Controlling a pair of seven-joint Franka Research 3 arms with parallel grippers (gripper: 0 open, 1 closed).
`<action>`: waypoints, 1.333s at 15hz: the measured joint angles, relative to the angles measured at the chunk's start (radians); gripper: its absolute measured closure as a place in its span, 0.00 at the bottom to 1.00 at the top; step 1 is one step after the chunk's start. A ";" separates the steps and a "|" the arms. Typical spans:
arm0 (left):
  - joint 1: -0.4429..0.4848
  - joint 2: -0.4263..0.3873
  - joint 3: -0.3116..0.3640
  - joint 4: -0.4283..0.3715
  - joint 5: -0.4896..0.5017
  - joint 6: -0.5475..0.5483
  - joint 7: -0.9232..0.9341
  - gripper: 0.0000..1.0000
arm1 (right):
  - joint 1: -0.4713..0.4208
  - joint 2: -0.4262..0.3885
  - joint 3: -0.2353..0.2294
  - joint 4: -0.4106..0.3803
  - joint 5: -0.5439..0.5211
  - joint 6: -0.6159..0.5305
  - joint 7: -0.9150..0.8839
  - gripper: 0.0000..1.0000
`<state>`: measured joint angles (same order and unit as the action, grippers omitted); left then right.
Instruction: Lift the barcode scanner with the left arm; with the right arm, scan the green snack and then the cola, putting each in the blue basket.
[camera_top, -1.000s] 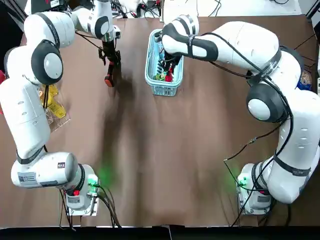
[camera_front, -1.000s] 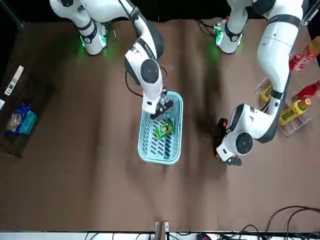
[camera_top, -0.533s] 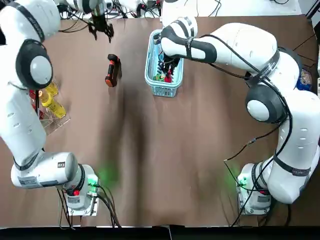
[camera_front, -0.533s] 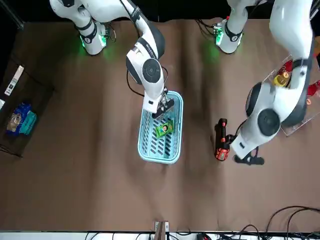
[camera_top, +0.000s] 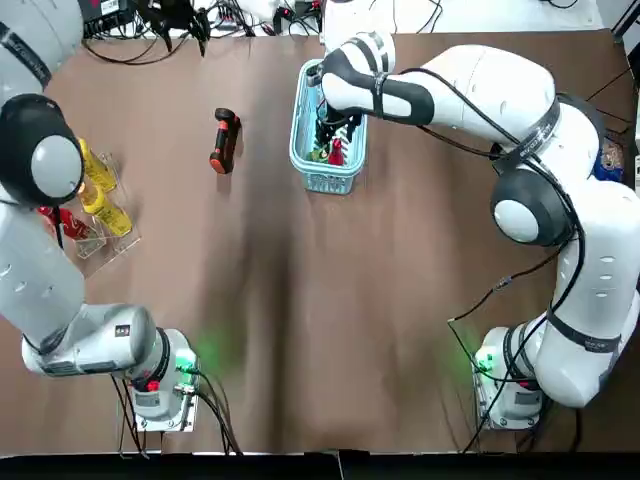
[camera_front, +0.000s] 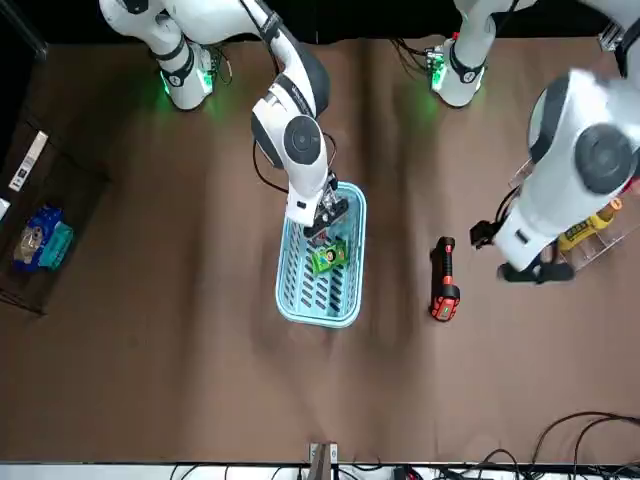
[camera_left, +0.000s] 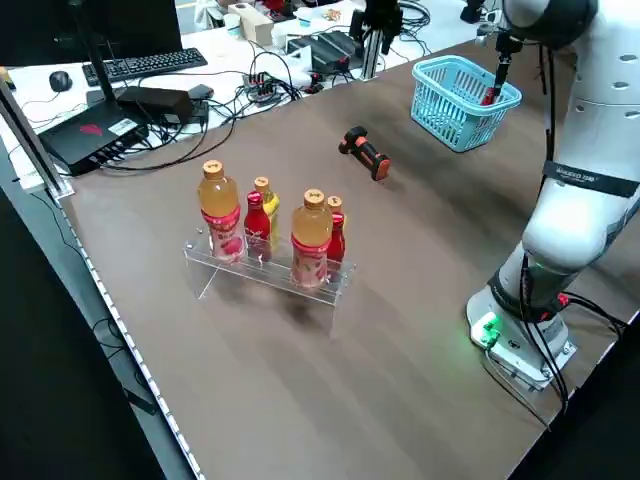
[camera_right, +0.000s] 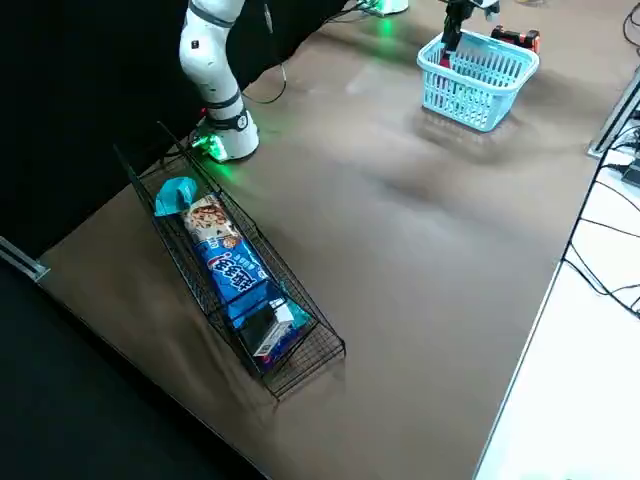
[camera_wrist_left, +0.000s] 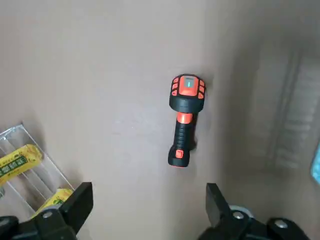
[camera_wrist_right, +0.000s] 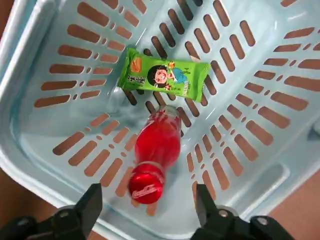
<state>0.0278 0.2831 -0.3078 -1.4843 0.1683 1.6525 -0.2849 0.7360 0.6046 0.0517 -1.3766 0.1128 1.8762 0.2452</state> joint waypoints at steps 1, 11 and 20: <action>-0.031 -0.032 0.052 0.002 -0.034 -0.007 0.001 0.00 | -0.001 -0.001 -0.002 0.003 0.000 0.000 0.000 0.10; -0.080 -0.175 0.142 -0.024 -0.124 -0.138 0.087 0.00 | -0.266 -0.114 -0.049 0.020 -0.003 -0.091 -0.202 0.08; -0.085 -0.175 0.142 -0.032 -0.124 -0.139 0.087 0.00 | -0.654 -0.283 -0.049 0.022 -0.018 -0.234 -0.464 0.04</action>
<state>-0.0573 0.1084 -0.1662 -1.5166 0.0443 1.5135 -0.1976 0.0825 0.3217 0.0022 -1.3547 0.0944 1.6420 -0.2192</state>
